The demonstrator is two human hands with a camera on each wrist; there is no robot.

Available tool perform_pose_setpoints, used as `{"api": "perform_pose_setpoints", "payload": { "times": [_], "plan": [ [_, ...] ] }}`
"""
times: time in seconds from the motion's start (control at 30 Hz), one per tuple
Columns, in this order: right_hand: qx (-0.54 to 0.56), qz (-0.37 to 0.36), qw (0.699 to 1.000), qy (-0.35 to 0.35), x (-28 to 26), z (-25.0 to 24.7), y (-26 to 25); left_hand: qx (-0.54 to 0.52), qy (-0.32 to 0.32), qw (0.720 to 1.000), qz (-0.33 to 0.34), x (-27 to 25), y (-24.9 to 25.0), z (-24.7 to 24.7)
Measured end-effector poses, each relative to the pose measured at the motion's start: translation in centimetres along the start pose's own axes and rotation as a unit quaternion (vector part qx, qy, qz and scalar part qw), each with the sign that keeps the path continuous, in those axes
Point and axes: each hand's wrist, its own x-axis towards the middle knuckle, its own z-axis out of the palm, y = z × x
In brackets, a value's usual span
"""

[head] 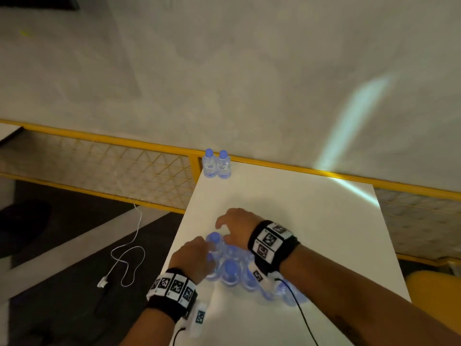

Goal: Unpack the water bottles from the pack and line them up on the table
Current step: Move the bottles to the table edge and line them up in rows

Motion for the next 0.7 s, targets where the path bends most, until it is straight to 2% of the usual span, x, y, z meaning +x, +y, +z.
{"api": "perform_pose_setpoints", "payload": {
  "times": [0.17,0.33,0.5,0.63,0.7],
  "plan": [
    [-0.134,0.011,0.981,-0.137,6.8,2.8,-2.1,-0.024,-0.023,0.999,0.029,0.1,-1.5,1.4],
    [-0.196,0.017,0.968,-0.156,9.5,5.4,-2.2,-0.046,-0.007,0.998,0.043,1.2,-2.5,2.0],
    [-0.143,0.043,0.984,-0.098,11.4,4.5,-0.2,-0.043,-0.002,0.998,0.035,4.7,-4.2,0.3],
    [-0.096,0.075,0.992,-0.015,13.8,2.2,2.5,-0.017,0.01,0.999,0.036,10.7,-5.7,-2.2],
    [-0.082,0.097,0.992,0.003,15.2,1.2,3.8,-0.014,0.024,0.999,0.026,14.1,-6.1,-3.5]
  ]
}}
